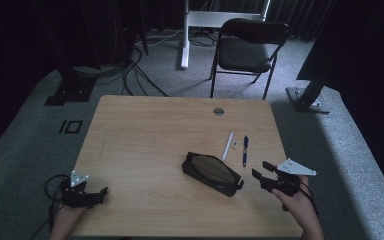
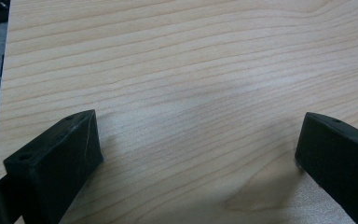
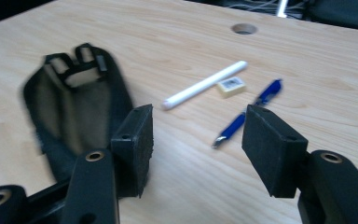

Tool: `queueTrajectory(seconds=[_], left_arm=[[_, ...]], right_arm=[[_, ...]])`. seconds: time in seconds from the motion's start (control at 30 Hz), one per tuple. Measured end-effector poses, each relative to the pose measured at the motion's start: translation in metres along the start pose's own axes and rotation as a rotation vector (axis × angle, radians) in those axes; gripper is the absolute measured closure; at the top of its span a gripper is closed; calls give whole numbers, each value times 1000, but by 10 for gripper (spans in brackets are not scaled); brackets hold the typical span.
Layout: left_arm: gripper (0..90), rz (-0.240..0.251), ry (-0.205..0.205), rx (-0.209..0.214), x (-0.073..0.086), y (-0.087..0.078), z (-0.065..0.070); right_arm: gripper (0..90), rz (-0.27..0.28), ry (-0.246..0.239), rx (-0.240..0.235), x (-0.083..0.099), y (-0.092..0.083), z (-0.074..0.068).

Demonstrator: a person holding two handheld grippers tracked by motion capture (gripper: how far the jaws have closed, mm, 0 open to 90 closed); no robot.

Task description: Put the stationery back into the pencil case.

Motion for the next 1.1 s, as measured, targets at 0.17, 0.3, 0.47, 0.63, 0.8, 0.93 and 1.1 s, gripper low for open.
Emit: queueTrajectory(seconds=[0.17, 0.3, 0.47, 0.63, 0.8, 0.93, 1.1], left_arm=[[3, 0, -1, 0, 0, 0, 0], [3, 1, -2, 0, 0, 0, 0], [3, 1, -2, 0, 0, 0, 0], [3, 1, -2, 0, 0, 0, 0], [3, 1, -2, 0, 0, 0, 0], [3, 1, -2, 0, 0, 0, 0], [3, 1, -2, 0, 0, 0, 0]], right_arm=[[418, -1, 20, 50, -5, 11, 10], [422, -19, 11, 71, -6, 20, 14], [426, -32, 22, 115, -11, 36, 21], [428, -33, 44, 135, -12, 48, 25], [397, -30, 92, 187, -14, 67, 33], [401, -44, 120, 203, -13, 78, 36], [450, -58, 158, 219, -12, 95, 37]])
Point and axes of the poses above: each handheld gripper's, and its own axes: y roughly forward along the jaws, x roughly out of its underside, z roughly to its right, the point moved 4 cm from there along y, roughly forward along the jaws, and after that the axes turned 9 degrees about -z, right-handed, at the moved point
